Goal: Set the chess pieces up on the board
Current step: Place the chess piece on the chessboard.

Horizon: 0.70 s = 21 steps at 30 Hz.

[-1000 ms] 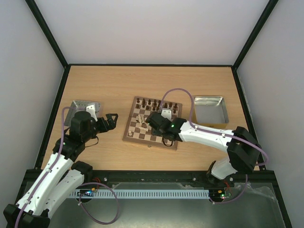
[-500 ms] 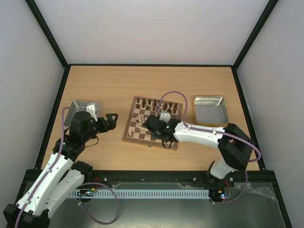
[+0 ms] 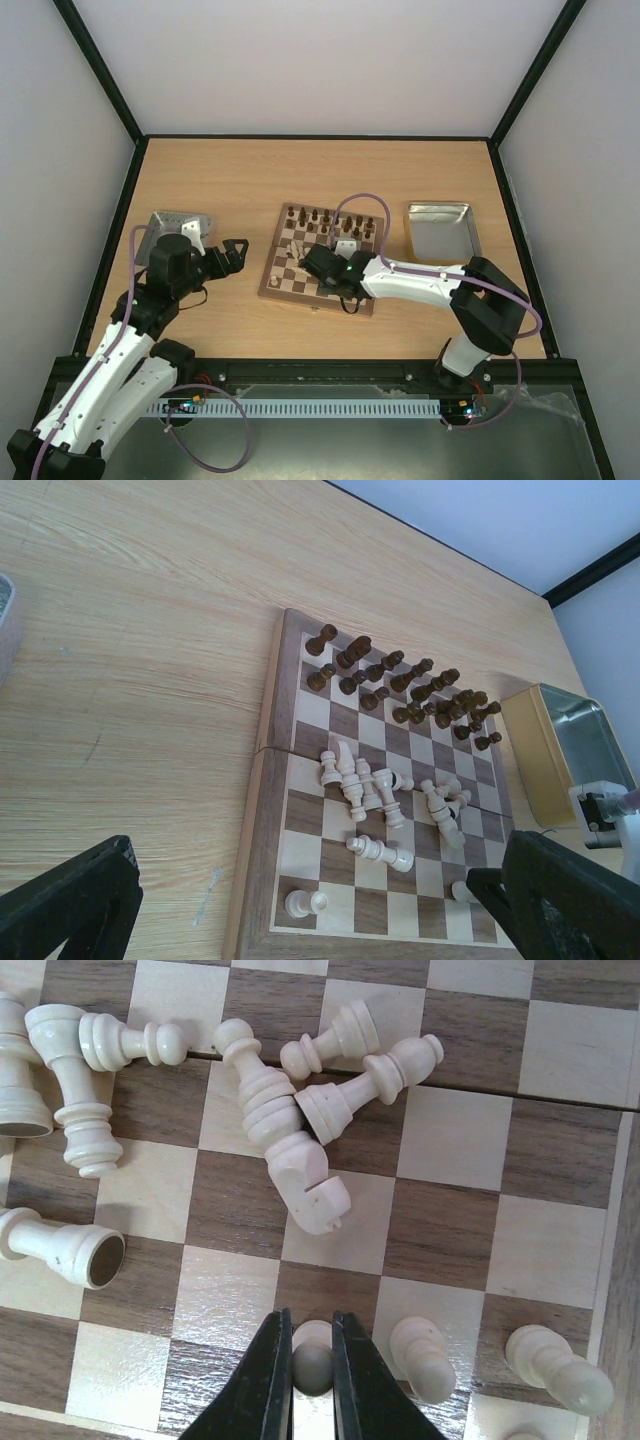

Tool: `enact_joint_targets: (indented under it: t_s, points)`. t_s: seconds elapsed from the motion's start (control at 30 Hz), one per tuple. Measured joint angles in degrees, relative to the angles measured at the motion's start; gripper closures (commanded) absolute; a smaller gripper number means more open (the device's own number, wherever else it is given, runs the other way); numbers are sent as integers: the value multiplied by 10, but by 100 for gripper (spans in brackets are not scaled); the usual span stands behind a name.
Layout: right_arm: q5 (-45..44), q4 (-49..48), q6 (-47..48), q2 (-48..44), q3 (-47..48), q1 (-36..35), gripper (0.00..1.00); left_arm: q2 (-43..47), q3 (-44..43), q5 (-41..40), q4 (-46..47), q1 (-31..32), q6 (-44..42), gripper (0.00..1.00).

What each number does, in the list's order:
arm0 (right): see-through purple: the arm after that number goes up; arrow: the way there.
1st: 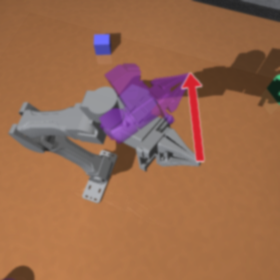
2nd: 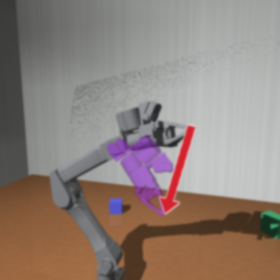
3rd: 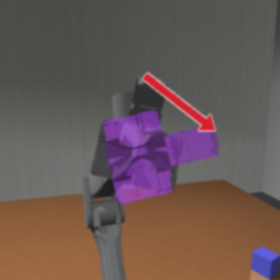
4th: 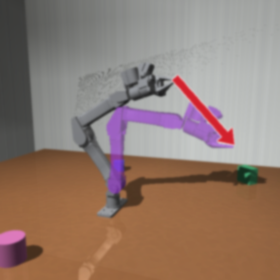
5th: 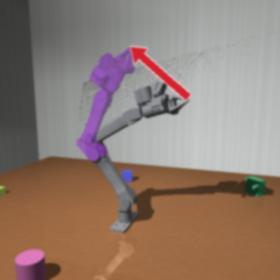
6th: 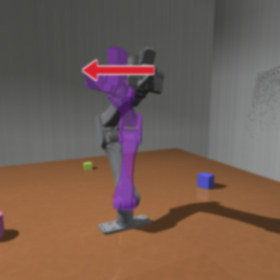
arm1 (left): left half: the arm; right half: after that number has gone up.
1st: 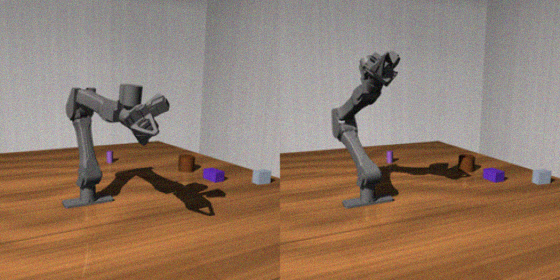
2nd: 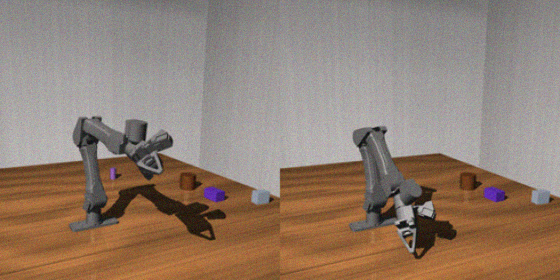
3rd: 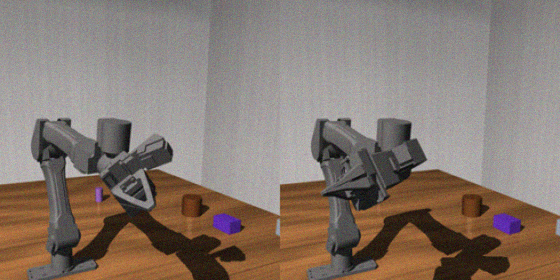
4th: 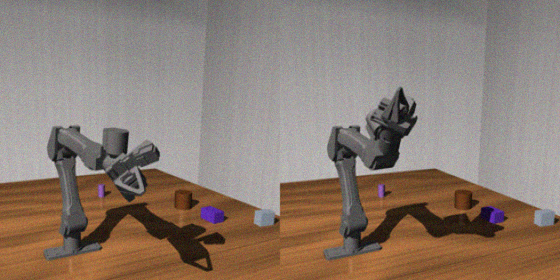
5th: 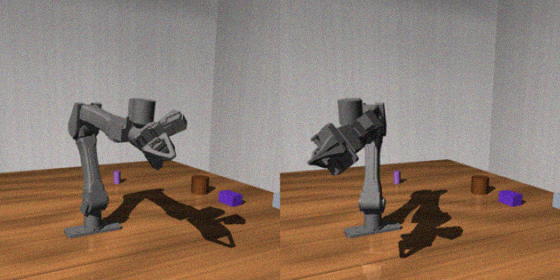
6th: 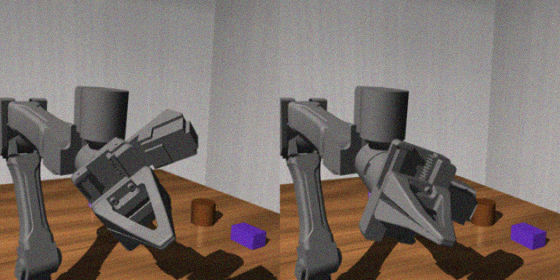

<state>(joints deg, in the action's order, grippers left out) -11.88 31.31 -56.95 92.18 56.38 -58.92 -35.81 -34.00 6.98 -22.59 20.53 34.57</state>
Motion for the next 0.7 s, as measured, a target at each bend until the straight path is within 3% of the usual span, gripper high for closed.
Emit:
enact_joint_targets:
  t_s: [0.33,0.7]
  points:
    - [-14,-7,0,7,-1,0,91,0,0,0,0,0,0,0]
    - [-16,-14,-2,7,-3,0,73,0,0,0,0,0,0,0]
